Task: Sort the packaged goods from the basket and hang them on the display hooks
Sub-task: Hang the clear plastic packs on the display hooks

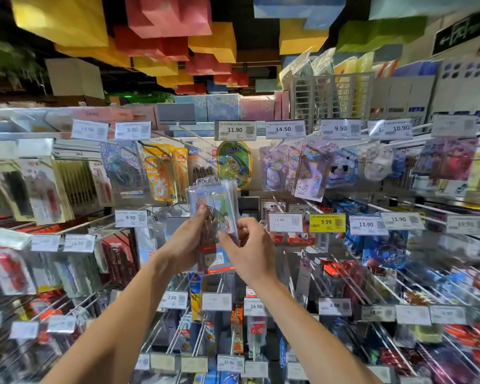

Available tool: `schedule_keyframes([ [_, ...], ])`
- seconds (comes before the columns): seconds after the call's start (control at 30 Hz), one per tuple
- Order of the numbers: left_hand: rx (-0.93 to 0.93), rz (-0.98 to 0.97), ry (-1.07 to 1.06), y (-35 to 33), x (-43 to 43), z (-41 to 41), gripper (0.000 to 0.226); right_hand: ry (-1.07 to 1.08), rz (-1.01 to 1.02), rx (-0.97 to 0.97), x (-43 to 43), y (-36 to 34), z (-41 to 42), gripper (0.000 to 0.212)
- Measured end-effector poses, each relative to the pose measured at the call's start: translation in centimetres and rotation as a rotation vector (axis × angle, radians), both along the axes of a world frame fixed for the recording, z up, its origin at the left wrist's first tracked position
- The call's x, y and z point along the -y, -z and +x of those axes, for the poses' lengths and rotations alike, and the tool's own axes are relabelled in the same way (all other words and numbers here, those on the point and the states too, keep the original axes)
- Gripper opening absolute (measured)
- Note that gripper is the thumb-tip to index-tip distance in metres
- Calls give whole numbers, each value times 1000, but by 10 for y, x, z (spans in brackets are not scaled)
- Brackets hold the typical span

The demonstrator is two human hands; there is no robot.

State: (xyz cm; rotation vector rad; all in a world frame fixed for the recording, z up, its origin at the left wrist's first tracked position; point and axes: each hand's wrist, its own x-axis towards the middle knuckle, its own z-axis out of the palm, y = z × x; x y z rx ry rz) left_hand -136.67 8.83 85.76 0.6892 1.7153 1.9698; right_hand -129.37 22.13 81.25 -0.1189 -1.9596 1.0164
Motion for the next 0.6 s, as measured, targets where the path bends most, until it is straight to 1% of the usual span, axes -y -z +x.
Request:
schedule_keyframes([
  [0.07, -23, -3, -26, 0, 0, 2, 77, 20, -24, 45, 2, -3, 1, 33],
  [0.13, -39, -5, -35, -4, 1, 9, 81, -16, -73, 75, 0, -2, -1, 33],
  [0.3, -49, 1, -25, 0, -2, 3, 76, -89, -168, 73, -3, -5, -2, 32],
  [0.43, -45, 52, 5, 4, -7, -3, 74, -64, -271, 37, -4, -13, 1, 23],
  [0.5, -44, 87, 30, 8, -9, -8, 74, -33, -272, 12, -2, -15, 1, 17],
  [0.53, -43, 100, 25, 10, -11, -10, 72, -9, -261, -7, -1, -15, 2, 13],
  [0.6, -27, 134, 23, 13, -14, -12, 60, 73, -216, -51, 3, -16, 4, 6],
])
